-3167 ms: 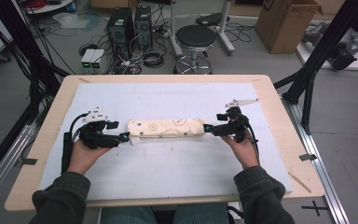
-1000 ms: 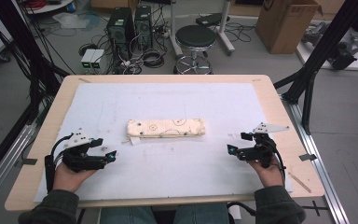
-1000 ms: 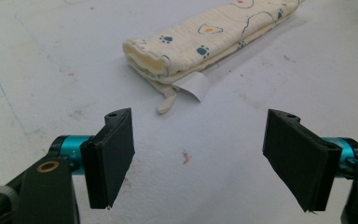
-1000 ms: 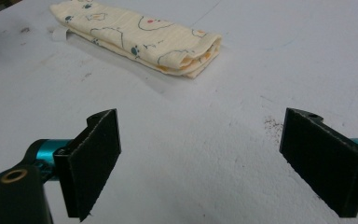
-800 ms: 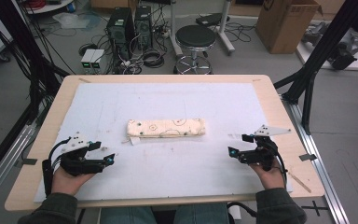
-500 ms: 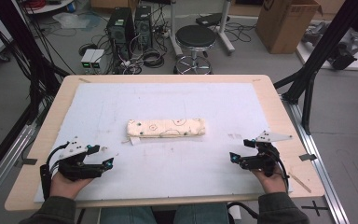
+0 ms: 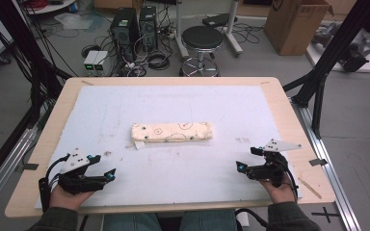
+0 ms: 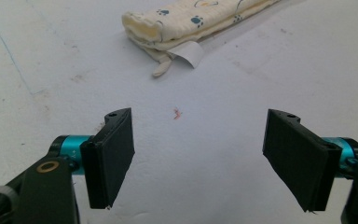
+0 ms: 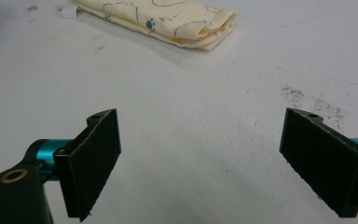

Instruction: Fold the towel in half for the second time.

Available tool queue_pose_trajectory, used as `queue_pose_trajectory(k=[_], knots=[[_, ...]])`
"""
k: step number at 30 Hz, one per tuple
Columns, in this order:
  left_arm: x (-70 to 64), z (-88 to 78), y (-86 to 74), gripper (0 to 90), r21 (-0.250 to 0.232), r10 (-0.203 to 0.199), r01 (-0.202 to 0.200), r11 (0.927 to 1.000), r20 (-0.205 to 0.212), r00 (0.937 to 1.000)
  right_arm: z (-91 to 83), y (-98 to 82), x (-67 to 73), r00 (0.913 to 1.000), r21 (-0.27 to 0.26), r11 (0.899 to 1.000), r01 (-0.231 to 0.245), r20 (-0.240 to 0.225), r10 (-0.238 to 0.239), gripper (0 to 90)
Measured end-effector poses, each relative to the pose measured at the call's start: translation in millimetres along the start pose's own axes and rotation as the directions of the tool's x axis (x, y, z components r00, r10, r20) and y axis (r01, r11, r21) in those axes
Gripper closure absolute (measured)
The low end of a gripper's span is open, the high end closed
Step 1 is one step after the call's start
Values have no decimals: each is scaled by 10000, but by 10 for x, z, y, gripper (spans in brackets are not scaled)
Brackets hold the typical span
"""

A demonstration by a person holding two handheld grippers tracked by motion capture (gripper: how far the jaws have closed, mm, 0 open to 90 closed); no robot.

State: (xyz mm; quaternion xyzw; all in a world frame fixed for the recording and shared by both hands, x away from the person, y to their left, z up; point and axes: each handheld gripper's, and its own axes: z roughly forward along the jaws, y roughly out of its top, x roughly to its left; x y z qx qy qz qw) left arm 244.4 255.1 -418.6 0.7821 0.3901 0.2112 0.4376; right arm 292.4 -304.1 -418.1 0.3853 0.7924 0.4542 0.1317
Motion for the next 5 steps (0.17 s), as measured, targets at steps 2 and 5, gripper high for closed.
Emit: queue_pose_trajectory(k=[2,5], knots=[[0,6,-3,252,-28,-75,75,10000,-12,10000,20,4,13,10000,22,10000,90,39,-90,118],[2,9,-2,252,-88,-83,83,9999,7,10000,38,6,21,9998,64,9998,192,-16,-192,118]])
